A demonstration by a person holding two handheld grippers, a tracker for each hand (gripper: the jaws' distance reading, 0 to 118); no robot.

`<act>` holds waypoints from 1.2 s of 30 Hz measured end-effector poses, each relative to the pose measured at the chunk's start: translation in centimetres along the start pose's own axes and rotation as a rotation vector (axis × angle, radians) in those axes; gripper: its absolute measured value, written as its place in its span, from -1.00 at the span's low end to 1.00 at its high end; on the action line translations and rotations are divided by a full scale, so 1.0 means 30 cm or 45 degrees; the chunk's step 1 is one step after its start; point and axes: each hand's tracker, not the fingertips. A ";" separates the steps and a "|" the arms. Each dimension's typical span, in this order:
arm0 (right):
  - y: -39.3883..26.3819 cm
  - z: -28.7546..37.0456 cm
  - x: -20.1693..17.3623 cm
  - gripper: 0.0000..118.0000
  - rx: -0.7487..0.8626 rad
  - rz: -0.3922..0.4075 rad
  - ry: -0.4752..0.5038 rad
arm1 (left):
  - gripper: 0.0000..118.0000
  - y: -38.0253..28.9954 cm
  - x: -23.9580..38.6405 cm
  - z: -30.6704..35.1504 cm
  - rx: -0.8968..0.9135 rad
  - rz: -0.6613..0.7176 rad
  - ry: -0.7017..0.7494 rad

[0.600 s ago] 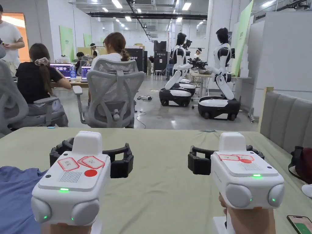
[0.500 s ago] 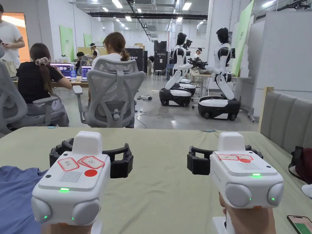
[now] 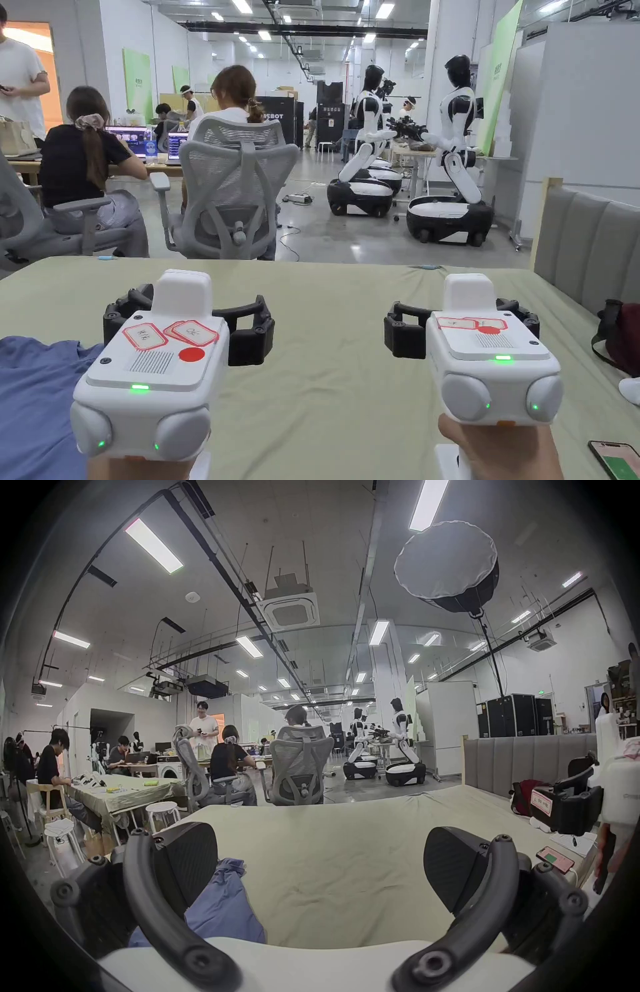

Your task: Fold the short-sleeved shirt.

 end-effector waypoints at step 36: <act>-0.014 0.006 0.041 1.00 0.008 -0.035 0.088 | 1.00 -0.007 -0.005 -0.008 0.005 -0.006 -0.035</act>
